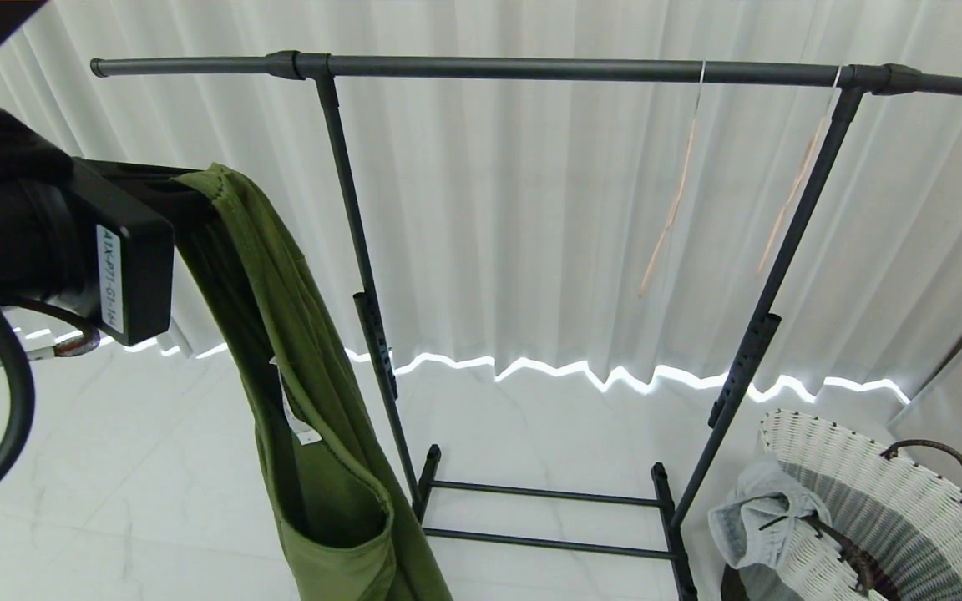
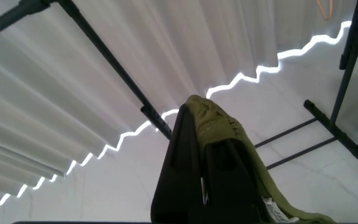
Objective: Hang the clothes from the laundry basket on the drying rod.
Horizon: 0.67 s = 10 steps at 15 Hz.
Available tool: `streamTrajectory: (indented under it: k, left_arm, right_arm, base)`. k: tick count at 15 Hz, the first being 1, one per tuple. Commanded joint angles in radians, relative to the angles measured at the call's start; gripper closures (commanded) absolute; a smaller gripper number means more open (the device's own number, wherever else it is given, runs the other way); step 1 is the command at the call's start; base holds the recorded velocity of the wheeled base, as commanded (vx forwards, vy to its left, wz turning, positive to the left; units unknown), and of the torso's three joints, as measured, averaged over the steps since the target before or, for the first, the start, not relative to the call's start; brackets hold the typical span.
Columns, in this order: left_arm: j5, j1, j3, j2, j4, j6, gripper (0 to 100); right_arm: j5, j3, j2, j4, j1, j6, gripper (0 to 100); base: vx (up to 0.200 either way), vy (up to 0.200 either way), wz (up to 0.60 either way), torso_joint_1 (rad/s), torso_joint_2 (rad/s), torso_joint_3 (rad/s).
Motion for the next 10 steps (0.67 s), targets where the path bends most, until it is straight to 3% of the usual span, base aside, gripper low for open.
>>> streamTrajectory:
  k: [1,4,10]
  left_arm:
    - [0.000,0.000,0.002,0.002,0.000,0.000,100]
    - [0.000,0.000,-0.001,0.012,-0.003,-0.008,100]
    - [0.003,0.000,0.031,0.017,-0.006,-0.011,100]
  right_arm:
    - [0.000,0.004,0.003,-0.004,0.000,-0.001,0]
    - [0.001,0.034,0.014,-0.075,-0.001,-0.005,0]
    - [0.001,0.034,0.055,-0.119,-0.001,0.024,0]
  base:
    - [0.000,0.000,0.00,0.198,-0.50,-0.295]
    - [0.000,0.000,0.00,0.206,-0.51,-0.297]
    - [0.200,0.000,0.00,0.214,-0.50,-0.287]
